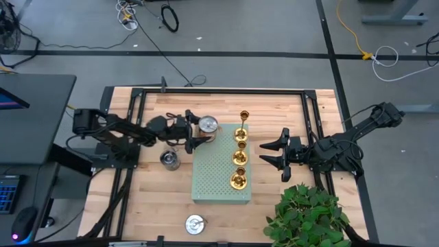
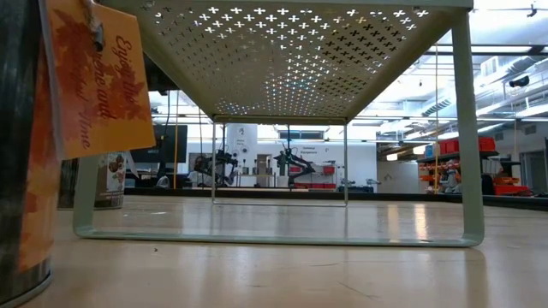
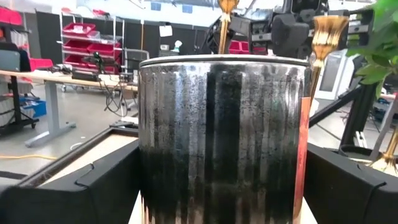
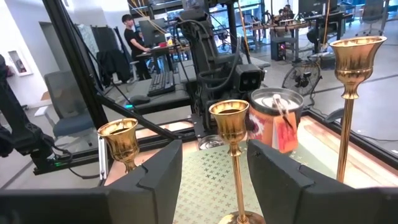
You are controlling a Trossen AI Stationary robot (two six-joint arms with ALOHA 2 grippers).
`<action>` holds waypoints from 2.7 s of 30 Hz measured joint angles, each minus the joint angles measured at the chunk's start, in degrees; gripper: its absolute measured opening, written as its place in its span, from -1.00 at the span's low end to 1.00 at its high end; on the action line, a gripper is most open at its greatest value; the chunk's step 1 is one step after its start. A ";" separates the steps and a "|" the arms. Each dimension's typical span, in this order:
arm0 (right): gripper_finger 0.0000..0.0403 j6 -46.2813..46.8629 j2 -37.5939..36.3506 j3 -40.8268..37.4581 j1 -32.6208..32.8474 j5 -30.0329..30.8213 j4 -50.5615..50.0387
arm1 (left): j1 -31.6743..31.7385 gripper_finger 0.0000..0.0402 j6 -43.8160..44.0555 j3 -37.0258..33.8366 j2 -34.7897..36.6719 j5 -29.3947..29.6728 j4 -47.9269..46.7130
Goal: Pick & Place candle stick holders
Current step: Put the top orange scented candle on the shelf
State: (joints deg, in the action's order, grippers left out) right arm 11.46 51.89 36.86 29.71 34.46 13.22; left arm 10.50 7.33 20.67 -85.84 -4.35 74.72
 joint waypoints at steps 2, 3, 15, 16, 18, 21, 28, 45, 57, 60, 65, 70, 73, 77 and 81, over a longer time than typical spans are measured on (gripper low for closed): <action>-0.08 0.00 0.01 0.00 0.00 0.00 0.01 | 0.00 0.86 0.26 0.01 -0.53 -0.30 0.18; -0.08 0.00 0.01 0.01 0.00 0.01 -0.02 | 0.00 0.86 0.64 -0.05 -0.55 -0.36 0.22; -0.08 0.00 0.01 0.00 0.01 0.02 0.00 | 0.00 0.87 1.46 -0.44 -0.53 -0.32 0.15; -0.08 0.00 0.01 0.00 0.01 0.02 0.00 | 0.00 0.87 1.47 -0.44 -0.53 -0.32 0.13; -0.08 0.00 0.01 0.00 0.01 0.02 0.00 | 0.00 0.87 1.49 -0.44 -0.53 -0.08 0.13; -0.08 0.00 0.01 0.00 0.00 0.01 0.00 | 0.00 0.90 1.63 -0.44 -0.53 0.09 0.11; -0.08 0.00 0.01 0.00 -0.01 0.02 0.00 | 0.00 0.96 3.34 -0.49 -0.53 1.02 0.04; -0.08 0.00 0.01 0.00 0.00 0.00 0.01 | -0.13 0.99 4.25 -0.47 -0.51 1.62 0.20; -0.08 -0.01 0.01 0.00 0.01 0.00 0.00 | -1.38 0.99 5.41 -0.49 -0.47 2.63 0.27; -0.08 0.00 0.01 0.00 0.01 0.00 0.00 | -1.39 0.99 5.57 -0.49 -0.47 2.36 0.20; -0.08 -0.01 0.01 0.00 0.00 0.00 0.00 | -1.35 0.99 5.46 -0.47 -0.42 0.58 -0.14; -0.08 0.00 0.01 0.00 -0.01 0.02 0.00 | -1.29 0.99 4.94 -0.49 -0.42 -0.89 -0.28; -0.08 0.00 0.01 0.00 -0.01 0.00 0.00 | -1.29 0.99 4.92 -0.49 -0.31 -0.91 -0.41; -0.08 0.00 0.01 0.00 0.00 0.02 0.00 | -1.10 0.99 4.90 -0.48 -0.29 -1.55 -0.61; -0.08 0.00 0.01 0.00 0.01 0.00 0.00 | -0.07 0.99 5.75 -0.47 -0.29 -2.89 -0.62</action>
State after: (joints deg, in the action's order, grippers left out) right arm 11.46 51.90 36.86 29.71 34.46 13.21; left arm 10.43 13.08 20.20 -86.13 -7.23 74.10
